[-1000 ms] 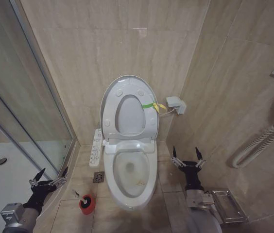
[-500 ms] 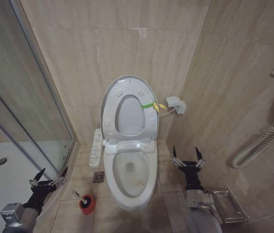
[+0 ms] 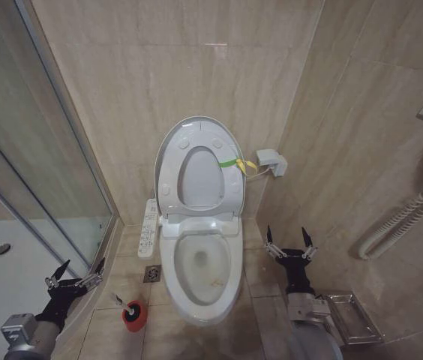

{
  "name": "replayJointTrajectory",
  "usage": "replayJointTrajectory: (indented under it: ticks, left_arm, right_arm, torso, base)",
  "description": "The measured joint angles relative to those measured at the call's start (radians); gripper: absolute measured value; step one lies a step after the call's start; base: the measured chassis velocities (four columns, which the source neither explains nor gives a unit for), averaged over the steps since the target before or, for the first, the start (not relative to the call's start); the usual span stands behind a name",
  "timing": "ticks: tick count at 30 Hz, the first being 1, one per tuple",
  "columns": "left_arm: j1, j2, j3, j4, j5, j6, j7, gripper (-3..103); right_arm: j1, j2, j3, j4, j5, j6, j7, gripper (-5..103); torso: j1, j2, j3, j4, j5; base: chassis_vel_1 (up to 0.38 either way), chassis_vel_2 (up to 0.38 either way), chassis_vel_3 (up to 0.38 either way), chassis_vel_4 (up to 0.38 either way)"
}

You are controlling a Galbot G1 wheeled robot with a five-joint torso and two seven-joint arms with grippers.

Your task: Open the toilet lid, clean the toilet bowl with a toilet brush, close the toilet lid, and flush.

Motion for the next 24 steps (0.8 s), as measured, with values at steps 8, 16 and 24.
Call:
replayJointTrajectory:
  ticks: [8, 16, 24]
  left_arm:
    - [-0.003, -0.001, 0.002, 0.000, 0.001, 0.000, -0.001, 100]
    - [-0.209, -0.079, 0.173, 0.029, 0.086, 0.029, -0.138, 100]
    - [-0.242, -0.114, 0.261, -0.111, 0.216, -0.029, -0.253, 100]
  right_arm:
    - [0.000, 0.000, 0.000, 0.000, 0.000, 0.000, 0.000, 100]
    - [0.000, 0.000, 0.000, 0.000, 0.000, 0.000, 0.000, 100]
    - [0.001, 0.000, 0.000, 0.000, 0.000, 0.000, 0.000, 100]
  torso:
    - [0.000, 0.000, 0.000, 0.0001, 0.0001]
    - [0.000, 0.000, 0.000, -0.0001, 0.0001]
    - [0.000, 0.000, 0.000, 0.0001, 0.0008]
  base:
    - [0.000, 0.000, 0.000, 0.000]
    - [0.000, 0.000, 0.000, 0.000]
    - [0.000, 0.000, 0.000, 0.000]
